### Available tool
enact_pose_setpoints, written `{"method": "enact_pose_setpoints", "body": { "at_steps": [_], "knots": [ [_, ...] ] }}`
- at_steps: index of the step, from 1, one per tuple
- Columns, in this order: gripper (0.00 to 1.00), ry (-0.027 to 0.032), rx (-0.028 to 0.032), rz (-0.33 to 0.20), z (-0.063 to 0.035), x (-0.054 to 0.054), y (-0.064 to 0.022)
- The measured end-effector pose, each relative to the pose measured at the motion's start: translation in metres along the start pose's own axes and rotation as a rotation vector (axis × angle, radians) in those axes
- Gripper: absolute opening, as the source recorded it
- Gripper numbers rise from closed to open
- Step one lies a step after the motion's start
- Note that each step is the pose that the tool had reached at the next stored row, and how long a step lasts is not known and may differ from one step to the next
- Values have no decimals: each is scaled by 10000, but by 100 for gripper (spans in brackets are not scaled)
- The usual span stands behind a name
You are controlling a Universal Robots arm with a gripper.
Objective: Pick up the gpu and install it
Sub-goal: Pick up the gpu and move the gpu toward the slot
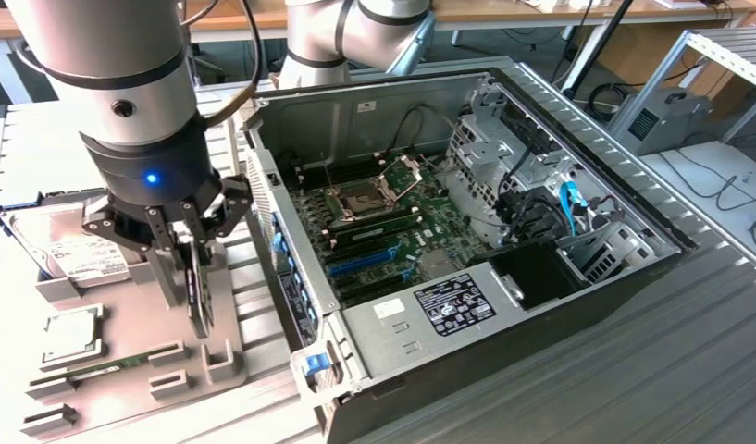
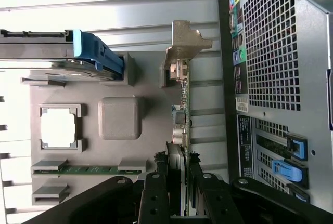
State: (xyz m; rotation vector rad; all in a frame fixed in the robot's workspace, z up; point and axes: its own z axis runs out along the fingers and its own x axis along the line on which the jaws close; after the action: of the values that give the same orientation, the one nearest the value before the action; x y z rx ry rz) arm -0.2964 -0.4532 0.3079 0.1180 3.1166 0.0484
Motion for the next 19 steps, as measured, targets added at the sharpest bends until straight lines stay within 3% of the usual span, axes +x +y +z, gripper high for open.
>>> {"method": "enact_pose_setpoints", "body": {
  "at_steps": [19],
  "knots": [
    [26,-1,-1,0,-68,-1,2]
  ]
}}
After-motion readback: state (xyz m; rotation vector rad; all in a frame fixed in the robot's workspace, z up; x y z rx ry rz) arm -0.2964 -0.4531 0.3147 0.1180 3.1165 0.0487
